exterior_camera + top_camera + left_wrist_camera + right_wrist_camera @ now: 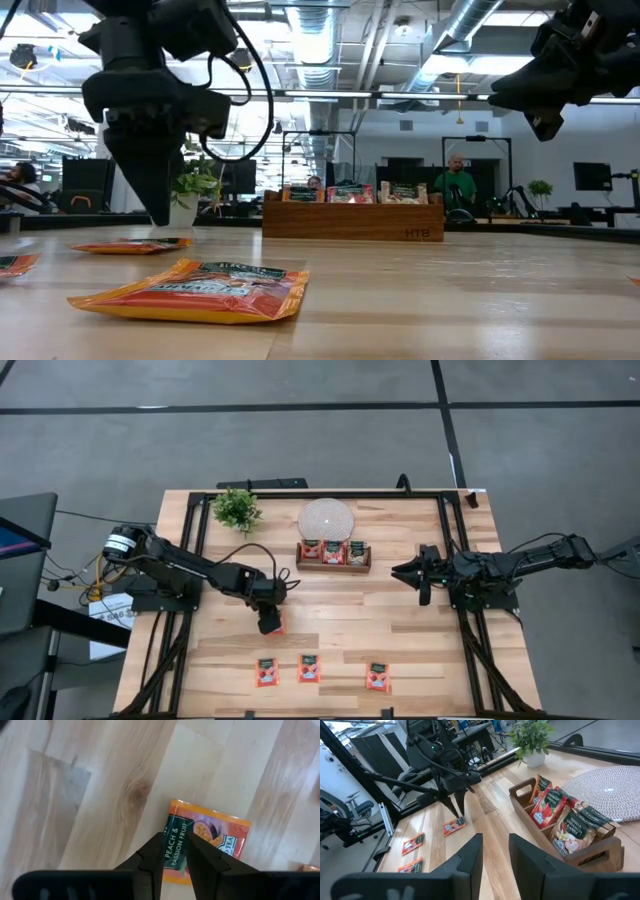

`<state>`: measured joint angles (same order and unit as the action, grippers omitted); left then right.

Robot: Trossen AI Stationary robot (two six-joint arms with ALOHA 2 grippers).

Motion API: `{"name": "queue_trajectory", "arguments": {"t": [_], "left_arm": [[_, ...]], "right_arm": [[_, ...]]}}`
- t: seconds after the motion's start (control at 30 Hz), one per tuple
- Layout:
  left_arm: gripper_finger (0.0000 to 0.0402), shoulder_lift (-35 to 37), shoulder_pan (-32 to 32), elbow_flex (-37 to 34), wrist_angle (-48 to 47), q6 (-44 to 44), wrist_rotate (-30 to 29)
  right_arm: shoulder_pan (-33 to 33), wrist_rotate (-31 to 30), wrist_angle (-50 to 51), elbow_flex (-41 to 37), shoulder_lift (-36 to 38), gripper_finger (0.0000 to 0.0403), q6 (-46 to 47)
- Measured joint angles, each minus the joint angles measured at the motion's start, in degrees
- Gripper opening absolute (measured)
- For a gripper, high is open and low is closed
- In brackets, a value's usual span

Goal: Pick & Place Tea
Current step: Put the orange tea bag into the left section of the wooden organizer

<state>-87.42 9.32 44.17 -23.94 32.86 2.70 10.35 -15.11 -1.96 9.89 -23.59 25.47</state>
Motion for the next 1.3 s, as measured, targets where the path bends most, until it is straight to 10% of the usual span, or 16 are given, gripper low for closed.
{"name": "queue_trajectory", "arguments": {"t": [0.6,1.3], "left_arm": [[0.0152,0.0,0.0,0.2,-2.1,-3.3,-1.5],[0.0154,-5.8,0.0,0.5,-2.0,-4.4,-3.0]], "right_arm": [[0.0,0.1,0.0,0.0,0.0,0.0086,0.0],[0.0,0.1,-0.6,0.0,0.0,0.0086,0.0]]}}
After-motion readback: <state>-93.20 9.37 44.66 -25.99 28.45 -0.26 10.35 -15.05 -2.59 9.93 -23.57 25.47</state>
